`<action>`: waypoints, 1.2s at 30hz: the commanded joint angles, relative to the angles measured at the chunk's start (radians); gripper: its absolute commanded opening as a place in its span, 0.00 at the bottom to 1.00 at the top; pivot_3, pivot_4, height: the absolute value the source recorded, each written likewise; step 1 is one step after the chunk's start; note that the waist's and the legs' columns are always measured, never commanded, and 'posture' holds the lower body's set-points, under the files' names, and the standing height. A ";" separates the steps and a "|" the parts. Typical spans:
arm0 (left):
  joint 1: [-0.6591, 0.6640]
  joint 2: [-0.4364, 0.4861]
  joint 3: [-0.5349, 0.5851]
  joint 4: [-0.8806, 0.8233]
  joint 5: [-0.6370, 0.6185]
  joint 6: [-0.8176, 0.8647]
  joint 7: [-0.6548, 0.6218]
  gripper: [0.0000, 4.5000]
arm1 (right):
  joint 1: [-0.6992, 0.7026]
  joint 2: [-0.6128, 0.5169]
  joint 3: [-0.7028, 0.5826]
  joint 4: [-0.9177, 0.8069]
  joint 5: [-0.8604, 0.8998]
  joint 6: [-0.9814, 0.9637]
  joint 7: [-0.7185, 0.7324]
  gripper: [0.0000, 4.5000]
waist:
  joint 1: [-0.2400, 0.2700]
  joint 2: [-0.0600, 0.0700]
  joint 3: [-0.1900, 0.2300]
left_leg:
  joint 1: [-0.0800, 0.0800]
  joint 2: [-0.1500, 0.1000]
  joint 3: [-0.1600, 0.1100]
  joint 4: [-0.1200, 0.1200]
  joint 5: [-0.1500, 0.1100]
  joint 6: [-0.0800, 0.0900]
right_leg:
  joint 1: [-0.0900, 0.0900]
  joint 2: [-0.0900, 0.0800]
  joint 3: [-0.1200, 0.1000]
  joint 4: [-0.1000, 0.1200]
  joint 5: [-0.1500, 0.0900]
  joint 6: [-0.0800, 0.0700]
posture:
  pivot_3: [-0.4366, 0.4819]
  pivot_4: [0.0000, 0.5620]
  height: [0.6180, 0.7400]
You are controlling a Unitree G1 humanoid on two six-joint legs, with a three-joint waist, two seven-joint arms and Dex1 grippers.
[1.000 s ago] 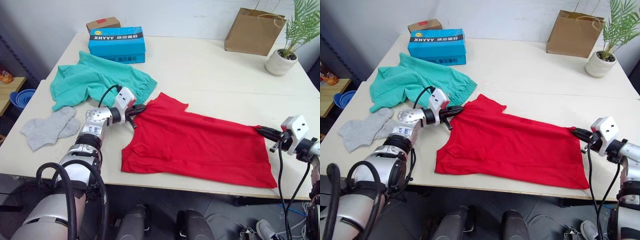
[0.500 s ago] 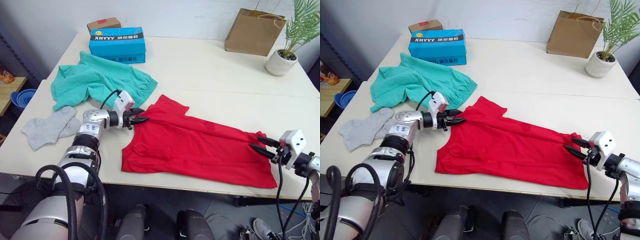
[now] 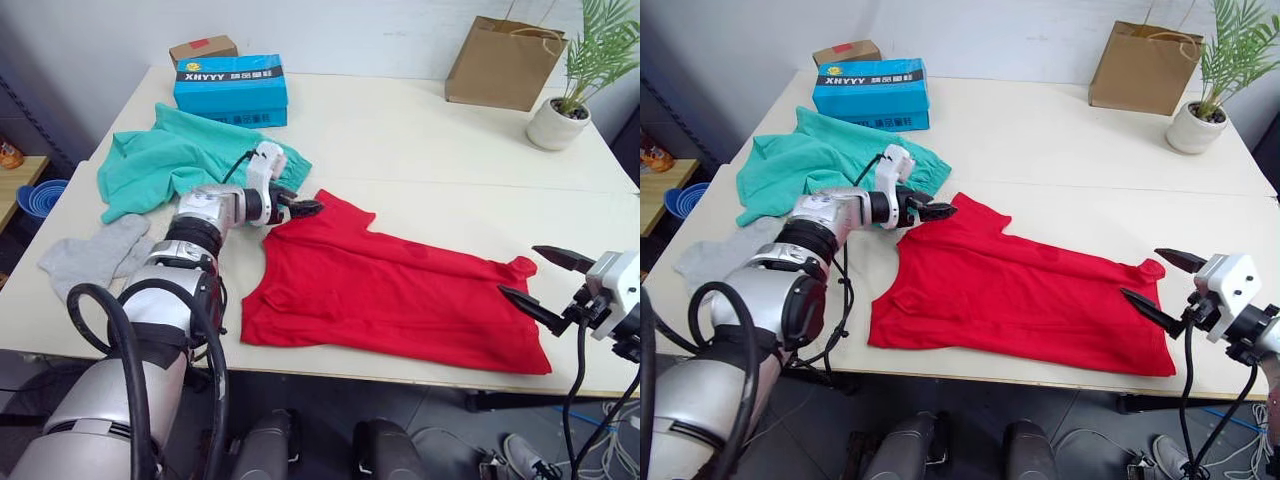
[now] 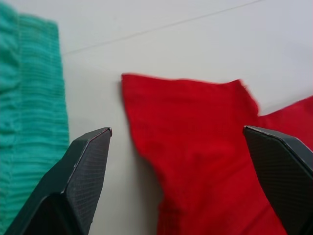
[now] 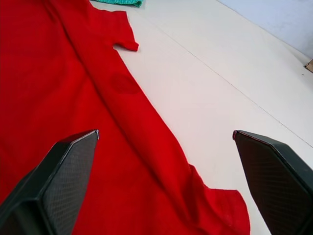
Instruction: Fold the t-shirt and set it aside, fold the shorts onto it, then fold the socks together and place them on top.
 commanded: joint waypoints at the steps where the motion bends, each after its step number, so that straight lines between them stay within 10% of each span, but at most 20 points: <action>1: -0.025 -0.035 0.028 0.008 0.001 -0.028 0.094 1.00 | 0.002 0.017 -0.018 -0.093 0.018 0.010 -0.041 1.00 | 0.002 0.000 0.000 | 0.000 0.000 0.000 0.000 0.000 0.000 | 0.000 0.000 0.000 0.000 0.000 0.000 | 0.48 0.27 1.00; 9: -0.005 -0.105 0.008 0.024 0.055 -0.102 0.135 0.91 | 0.062 0.048 -0.029 -0.244 0.026 0.045 -0.090 1.00 | 0.017 0.000 0.000 | 0.000 0.000 0.001 0.000 0.000 0.000 | 0.000 0.000 0.002 -0.002 0.000 0.000 | 0.48 0.27 1.00; 22: 0.035 -0.090 0.022 0.024 0.078 -0.182 0.105 0.01 | 0.151 0.090 -0.046 -0.271 0.025 0.025 -0.110 1.00 | 0.024 0.000 0.000 | 0.000 0.000 0.002 0.000 0.000 0.000 | -0.001 0.000 0.002 -0.002 0.000 0.000 | 0.48 0.27 1.00; 36: 0.096 -0.003 0.027 -0.032 0.060 -0.552 -0.304 0.01 | 0.117 0.104 -0.013 -0.209 0.006 -0.004 -0.086 1.00 | 0.023 0.000 0.000 | 0.000 0.000 0.004 0.000 0.000 0.000 | -0.002 0.001 0.001 -0.001 0.000 0.000 | 0.48 0.27 1.00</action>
